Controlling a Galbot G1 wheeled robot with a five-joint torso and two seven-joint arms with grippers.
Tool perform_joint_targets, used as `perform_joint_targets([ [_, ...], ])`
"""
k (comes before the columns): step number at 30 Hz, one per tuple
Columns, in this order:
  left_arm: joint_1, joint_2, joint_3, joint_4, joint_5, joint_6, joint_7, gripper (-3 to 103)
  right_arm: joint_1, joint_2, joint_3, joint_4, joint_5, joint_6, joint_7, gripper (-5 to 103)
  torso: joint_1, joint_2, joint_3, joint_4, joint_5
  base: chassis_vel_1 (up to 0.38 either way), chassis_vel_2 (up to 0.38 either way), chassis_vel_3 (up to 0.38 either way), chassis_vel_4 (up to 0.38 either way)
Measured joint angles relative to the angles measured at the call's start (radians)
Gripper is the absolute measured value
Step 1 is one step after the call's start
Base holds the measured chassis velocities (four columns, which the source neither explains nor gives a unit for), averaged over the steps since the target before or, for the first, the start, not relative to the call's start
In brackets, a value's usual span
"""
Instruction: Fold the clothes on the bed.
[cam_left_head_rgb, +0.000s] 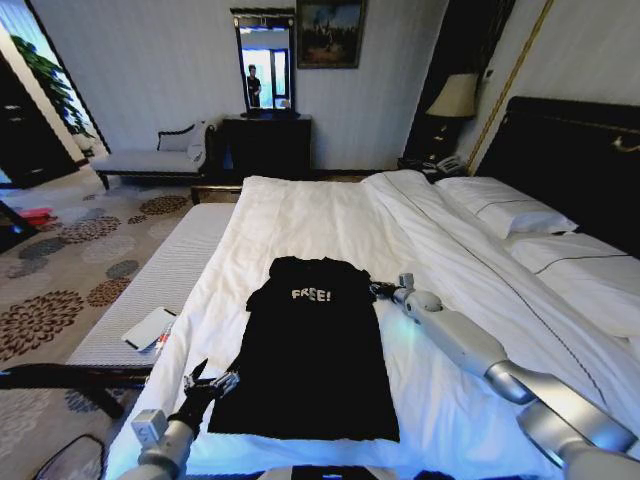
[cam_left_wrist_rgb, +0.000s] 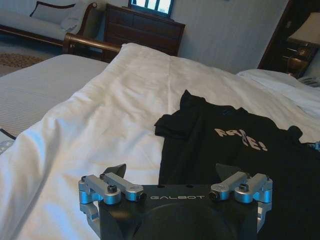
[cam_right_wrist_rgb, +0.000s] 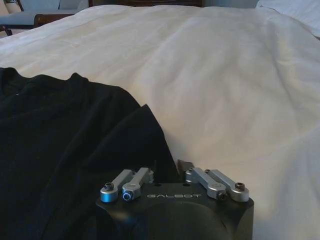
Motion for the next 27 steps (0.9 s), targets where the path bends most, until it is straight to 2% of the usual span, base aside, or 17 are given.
perform_joint_targets([
  [1,-0.001,0.000,-0.004,0.001,-0.001,-0.001,0.000,100,0.001,0.000,0.000,0.000,0.000,0.000,0.001,19,0.000,0.000,0.000,0.0000,0.0000,0.000,0.000,0.000,0.000],
  [4,-0.003,0.000,-0.013,0.002,-0.007,-0.001,0.000,100,0.002,-0.001,-0.001,0.002,0.001,0.001,0.004,14,0.000,0.000,0.000,0.0001,0.0000,0.000,0.000,0.000,0.000],
  [7,-0.006,0.000,-0.025,0.003,-0.018,-0.002,0.000,100,0.002,-0.002,-0.001,0.007,0.001,0.001,0.009,2,0.000,0.000,0.000,0.0000,0.0000,0.000,0.000,0.000,0.000],
  [19,0.000,-0.013,-0.038,0.003,-0.018,-0.017,-0.004,100,-0.009,-0.012,-0.004,0.039,0.005,0.003,0.033,0,0.000,0.000,0.000,0.0001,0.0000,0.000,0.000,0.000,0.000],
  [27,-0.005,-0.013,-0.031,0.005,-0.023,-0.017,-0.005,100,-0.038,-0.055,0.029,0.107,0.043,-0.004,0.064,0,0.000,0.000,0.000,-0.0001,0.0000,0.000,0.000,0.000,0.000],
])
